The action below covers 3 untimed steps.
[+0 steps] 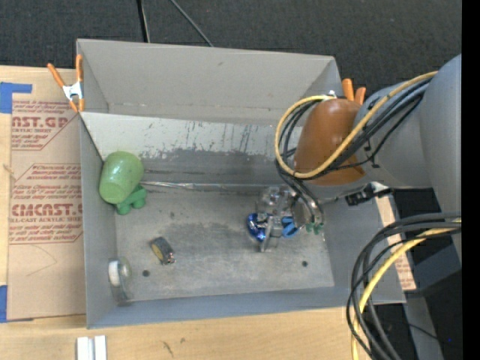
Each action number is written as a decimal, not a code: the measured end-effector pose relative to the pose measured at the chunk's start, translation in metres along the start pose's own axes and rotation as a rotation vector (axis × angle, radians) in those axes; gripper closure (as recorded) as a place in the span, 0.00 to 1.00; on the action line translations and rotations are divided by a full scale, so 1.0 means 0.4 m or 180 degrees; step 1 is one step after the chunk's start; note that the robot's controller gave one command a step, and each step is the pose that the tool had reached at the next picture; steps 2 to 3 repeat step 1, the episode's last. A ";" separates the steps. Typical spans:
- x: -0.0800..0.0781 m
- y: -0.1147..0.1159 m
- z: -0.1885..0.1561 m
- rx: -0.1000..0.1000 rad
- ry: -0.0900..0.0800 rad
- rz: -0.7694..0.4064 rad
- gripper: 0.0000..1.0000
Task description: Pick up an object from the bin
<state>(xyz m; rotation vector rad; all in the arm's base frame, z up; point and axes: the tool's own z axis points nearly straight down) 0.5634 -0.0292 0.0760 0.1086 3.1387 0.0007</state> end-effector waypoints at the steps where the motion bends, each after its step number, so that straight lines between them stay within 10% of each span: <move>1: 0.031 0.009 -0.355 0.0002 -0.0030 -0.0186 1.00; 3: 0.031 0.009 -0.355 0.0002 -0.0030 -0.0186 1.00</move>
Offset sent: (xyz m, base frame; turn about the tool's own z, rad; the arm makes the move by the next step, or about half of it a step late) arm -0.0143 0.0041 0.1372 -0.0584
